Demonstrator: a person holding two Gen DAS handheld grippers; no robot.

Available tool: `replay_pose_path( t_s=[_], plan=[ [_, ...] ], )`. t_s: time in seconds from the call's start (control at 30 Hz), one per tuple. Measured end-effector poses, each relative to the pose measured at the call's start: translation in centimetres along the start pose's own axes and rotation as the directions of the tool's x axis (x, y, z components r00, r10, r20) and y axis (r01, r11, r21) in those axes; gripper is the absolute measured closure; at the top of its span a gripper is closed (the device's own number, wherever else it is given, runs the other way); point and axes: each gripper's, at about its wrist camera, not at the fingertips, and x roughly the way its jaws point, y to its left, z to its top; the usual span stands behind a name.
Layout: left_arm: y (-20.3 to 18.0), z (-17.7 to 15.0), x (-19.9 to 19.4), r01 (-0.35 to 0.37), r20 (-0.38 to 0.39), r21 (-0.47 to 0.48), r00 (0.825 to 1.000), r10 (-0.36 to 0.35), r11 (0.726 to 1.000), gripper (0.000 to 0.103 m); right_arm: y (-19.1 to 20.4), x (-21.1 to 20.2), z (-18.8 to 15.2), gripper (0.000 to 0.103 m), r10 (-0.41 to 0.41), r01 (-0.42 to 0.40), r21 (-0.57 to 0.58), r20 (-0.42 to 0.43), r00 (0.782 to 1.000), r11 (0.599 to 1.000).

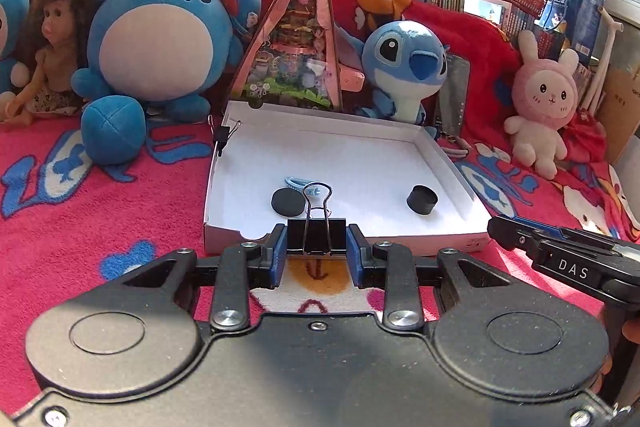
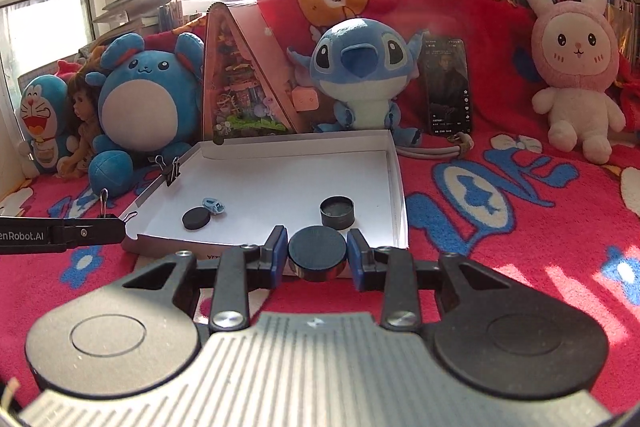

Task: Organize rigid objects
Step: 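Carry the binder clip with the left tool while the right tool carries the disc into the box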

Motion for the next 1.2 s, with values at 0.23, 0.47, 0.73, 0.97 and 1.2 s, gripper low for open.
replay_pose_path(
  t_s=[0.23,0.47,0.73,0.97,1.2],
  plan=[
    [0.0,1.2,2.1,-0.026,-0.015,0.008,1.000,0.026,1.000,0.074,-0.9,2.2,1.6,0.065,0.008,-0.006,0.050,-0.036,0.999,0.999],
    [0.4,2.6,4.5,-0.050,-0.044,0.011,0.998,0.051,0.999,0.074,-1.7,4.5,3.0,0.065,0.007,0.001,0.088,-0.087,0.996,0.996],
    [0.7,3.4,7.2,-0.096,-0.091,0.022,0.991,0.098,0.995,0.074,-2.7,7.7,4.8,0.065,-0.007,0.029,0.145,-0.147,0.989,0.989],
    [0.4,2.8,8.5,-0.109,-0.125,0.062,0.985,0.116,0.992,0.074,-2.0,9.9,5.2,0.065,-0.016,0.040,0.125,-0.191,0.982,0.991],
    [0.1,2.3,9.6,-0.118,-0.140,0.077,0.982,0.128,0.990,0.074,-0.7,11.9,5.3,0.065,-0.051,0.062,0.046,-0.213,0.976,0.997]
  ],
)
